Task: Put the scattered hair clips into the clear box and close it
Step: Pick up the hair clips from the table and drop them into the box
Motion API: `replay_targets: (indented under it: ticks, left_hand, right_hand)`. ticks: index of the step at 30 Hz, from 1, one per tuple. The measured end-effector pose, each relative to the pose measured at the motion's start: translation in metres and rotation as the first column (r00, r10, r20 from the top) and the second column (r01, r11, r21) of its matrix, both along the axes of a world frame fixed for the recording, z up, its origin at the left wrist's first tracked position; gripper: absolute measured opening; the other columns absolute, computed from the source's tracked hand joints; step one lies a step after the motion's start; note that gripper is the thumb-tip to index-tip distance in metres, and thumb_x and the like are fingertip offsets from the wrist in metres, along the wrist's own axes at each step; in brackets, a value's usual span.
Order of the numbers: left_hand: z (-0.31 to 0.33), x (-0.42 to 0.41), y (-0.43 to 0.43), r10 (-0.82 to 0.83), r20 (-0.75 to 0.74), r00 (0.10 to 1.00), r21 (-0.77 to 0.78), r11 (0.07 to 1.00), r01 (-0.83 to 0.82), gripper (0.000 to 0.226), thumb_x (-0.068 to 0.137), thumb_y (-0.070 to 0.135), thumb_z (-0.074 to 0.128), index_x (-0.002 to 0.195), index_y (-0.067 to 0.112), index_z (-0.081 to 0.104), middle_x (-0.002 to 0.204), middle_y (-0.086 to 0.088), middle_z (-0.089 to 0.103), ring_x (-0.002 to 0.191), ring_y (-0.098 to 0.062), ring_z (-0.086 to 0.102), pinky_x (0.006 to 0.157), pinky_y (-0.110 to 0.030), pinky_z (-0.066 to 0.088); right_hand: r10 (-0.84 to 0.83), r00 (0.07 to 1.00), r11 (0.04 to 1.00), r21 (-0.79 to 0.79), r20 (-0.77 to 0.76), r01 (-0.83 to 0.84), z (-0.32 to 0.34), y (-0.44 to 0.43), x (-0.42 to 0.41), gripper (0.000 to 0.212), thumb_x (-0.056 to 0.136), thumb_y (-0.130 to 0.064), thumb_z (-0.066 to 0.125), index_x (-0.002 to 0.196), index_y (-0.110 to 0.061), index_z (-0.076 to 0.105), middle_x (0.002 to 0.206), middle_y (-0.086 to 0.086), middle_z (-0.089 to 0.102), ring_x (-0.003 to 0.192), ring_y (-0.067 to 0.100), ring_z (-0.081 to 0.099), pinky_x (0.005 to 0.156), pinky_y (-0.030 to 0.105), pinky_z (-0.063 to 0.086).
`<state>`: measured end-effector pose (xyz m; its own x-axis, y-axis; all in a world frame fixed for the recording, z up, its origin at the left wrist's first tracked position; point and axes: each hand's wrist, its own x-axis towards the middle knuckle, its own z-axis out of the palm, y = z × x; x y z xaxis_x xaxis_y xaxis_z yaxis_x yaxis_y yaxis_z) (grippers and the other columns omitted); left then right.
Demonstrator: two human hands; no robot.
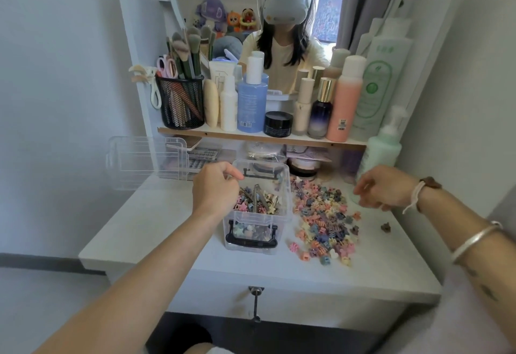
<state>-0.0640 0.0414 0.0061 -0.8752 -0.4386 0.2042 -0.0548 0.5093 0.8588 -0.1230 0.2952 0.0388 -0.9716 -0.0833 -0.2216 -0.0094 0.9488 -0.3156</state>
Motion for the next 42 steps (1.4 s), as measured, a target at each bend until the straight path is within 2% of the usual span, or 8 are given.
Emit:
replay_targets:
  ticks: [6,13,18,21,29,35,39,42]
  left_hand:
    - [0.001,0.001,0.002,0.004,-0.003,1.0,0.009,1.0,-0.004,0.032,0.082,-0.008,0.045,0.073,0.017,0.063,0.112,-0.011,0.066,0.108,-0.027,0.058,0.086,-0.03,0.045]
    - [0.0,-0.001,0.002,0.007,-0.01,1.0,0.031,1.0,-0.007,0.032,0.081,-0.007,0.046,0.069,0.018,0.062,0.109,-0.014,0.067,0.106,-0.03,0.059,0.087,-0.032,0.046]
    - [-0.001,-0.001,0.002,0.009,-0.015,1.0,0.033,0.999,-0.009,0.035,0.082,-0.007,0.046,0.066,0.02,0.061,0.109,-0.013,0.067,0.105,-0.03,0.059,0.088,-0.033,0.046]
    - [-0.001,-0.001,0.001,0.007,-0.018,1.0,0.033,0.999,-0.006,0.034,0.081,-0.007,0.046,0.067,0.019,0.061,0.109,-0.013,0.067,0.095,-0.027,0.06,0.08,-0.028,0.045]
    - [-0.003,-0.001,0.0,-0.003,-0.039,0.999,0.025,1.0,0.004,0.037,0.082,-0.006,0.047,0.063,0.023,0.06,0.106,-0.011,0.068,0.082,-0.021,0.057,0.078,-0.026,0.044]
    - [-0.003,-0.001,0.001,0.002,-0.035,0.999,0.012,1.0,-0.001,0.034,0.082,-0.006,0.046,0.067,0.02,0.062,0.109,-0.008,0.067,0.087,-0.017,0.055,0.08,-0.023,0.041]
    - [-0.003,-0.002,0.0,-0.008,-0.027,1.0,0.015,1.0,0.008,0.034,0.081,-0.007,0.044,0.068,0.019,0.061,0.111,-0.009,0.066,0.092,-0.019,0.056,0.08,-0.024,0.042]
    - [-0.004,-0.002,-0.001,-0.003,-0.024,1.0,0.003,1.0,0.003,0.033,0.082,-0.007,0.045,0.07,0.019,0.062,0.111,-0.011,0.066,0.1,-0.025,0.058,0.081,-0.026,0.042]
  right_hand:
    - [-0.02,1.0,0.938,0.347,0.007,0.016,-0.036,0.013,0.006,0.048,0.076,-0.01,0.069,0.122,-0.011,0.054,0.122,0.011,0.059,0.107,0.025,0.059,0.073,0.02,0.044]
    - [0.069,0.988,0.988,0.145,-0.139,-0.048,-0.047,0.003,-0.002,0.038,0.083,-0.003,0.058,0.12,-0.014,0.057,0.116,0.009,0.062,0.103,0.022,0.057,0.084,0.024,0.043]
    - [0.106,0.971,0.984,0.165,-0.215,-0.071,-0.046,-0.001,-0.004,0.014,0.082,-0.006,0.063,0.095,-0.007,0.069,0.105,0.009,0.068,0.091,0.02,0.059,0.079,0.022,0.043]
    - [0.069,0.931,0.997,-0.004,-0.357,-0.076,-0.029,-0.009,-0.003,0.01,0.081,-0.005,0.065,0.089,-0.005,0.071,0.097,0.01,0.07,0.083,0.016,0.056,0.078,0.021,0.041]
    - [0.251,0.749,0.867,-0.201,-0.613,-0.455,0.006,-0.084,0.033,0.006,0.081,-0.012,0.066,0.085,-0.011,0.07,0.083,-0.005,0.064,0.071,-0.002,0.054,0.068,-0.002,0.039]
    - [0.42,0.745,0.832,-0.108,-0.519,-0.545,0.004,-0.096,0.041,0.022,0.087,-0.025,0.059,0.104,-0.016,0.07,0.12,-0.002,0.065,0.109,0.009,0.06,0.1,0.017,0.035]
    - [0.314,0.858,0.921,-0.088,-0.405,-0.379,0.007,-0.059,0.029,0.014,0.087,-0.015,0.059,0.097,-0.014,0.069,0.101,0.001,0.07,0.075,0.002,0.056,0.076,0.014,0.043]
    - [0.318,0.938,0.941,0.166,-0.136,-0.295,-0.006,-0.027,0.021,0.027,0.084,-0.008,0.06,0.11,-0.014,0.062,0.117,0.003,0.063,0.097,0.013,0.058,0.083,0.021,0.044]
